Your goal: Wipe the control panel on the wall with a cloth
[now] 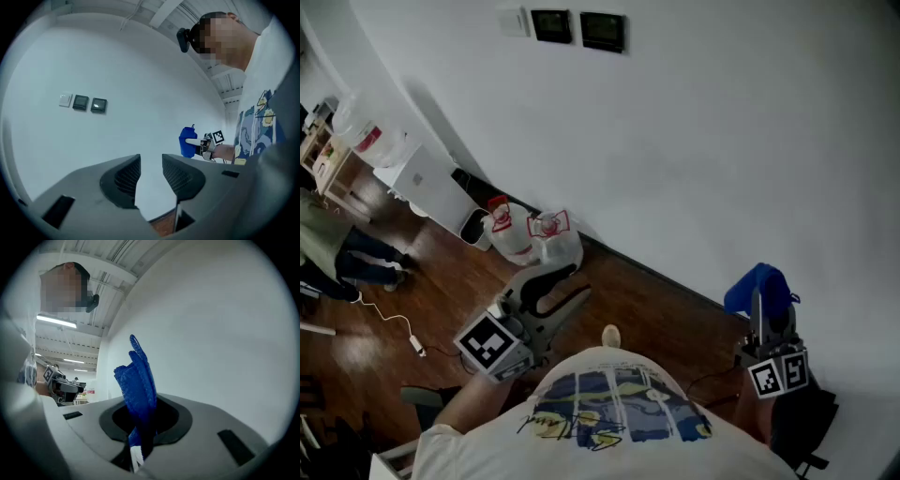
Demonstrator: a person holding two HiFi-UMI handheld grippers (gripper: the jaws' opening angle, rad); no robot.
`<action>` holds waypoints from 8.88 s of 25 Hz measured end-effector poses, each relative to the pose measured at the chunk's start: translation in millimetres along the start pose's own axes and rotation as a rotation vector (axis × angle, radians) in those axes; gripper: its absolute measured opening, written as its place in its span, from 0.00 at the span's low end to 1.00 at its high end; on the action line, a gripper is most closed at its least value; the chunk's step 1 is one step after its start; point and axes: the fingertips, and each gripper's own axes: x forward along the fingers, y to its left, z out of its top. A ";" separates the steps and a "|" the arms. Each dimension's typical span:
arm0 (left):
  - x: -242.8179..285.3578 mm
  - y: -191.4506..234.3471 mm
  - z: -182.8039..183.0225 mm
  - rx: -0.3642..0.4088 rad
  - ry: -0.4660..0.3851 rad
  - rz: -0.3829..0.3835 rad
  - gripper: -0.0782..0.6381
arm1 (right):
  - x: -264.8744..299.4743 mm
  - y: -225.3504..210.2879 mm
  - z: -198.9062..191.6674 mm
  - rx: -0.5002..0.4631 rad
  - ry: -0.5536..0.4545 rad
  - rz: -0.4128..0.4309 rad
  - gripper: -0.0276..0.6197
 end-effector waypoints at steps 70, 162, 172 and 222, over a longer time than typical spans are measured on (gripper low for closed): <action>-91.6 446.9 -0.4 -0.021 0.038 -0.558 0.31 | 551.3 232.2 114.6 -0.405 -0.256 -0.434 0.18; -84.9 433.0 -8.8 -0.075 0.013 -0.542 0.31 | 489.5 169.2 128.6 -0.432 -0.229 -0.565 0.18; -105.5 465.3 -13.9 -0.074 0.020 -0.536 0.31 | 560.0 234.2 111.5 -0.416 -0.221 -0.442 0.18; -97.0 452.8 -18.2 -0.067 0.034 -0.546 0.31 | 517.6 185.8 115.6 -0.392 -0.213 -0.588 0.18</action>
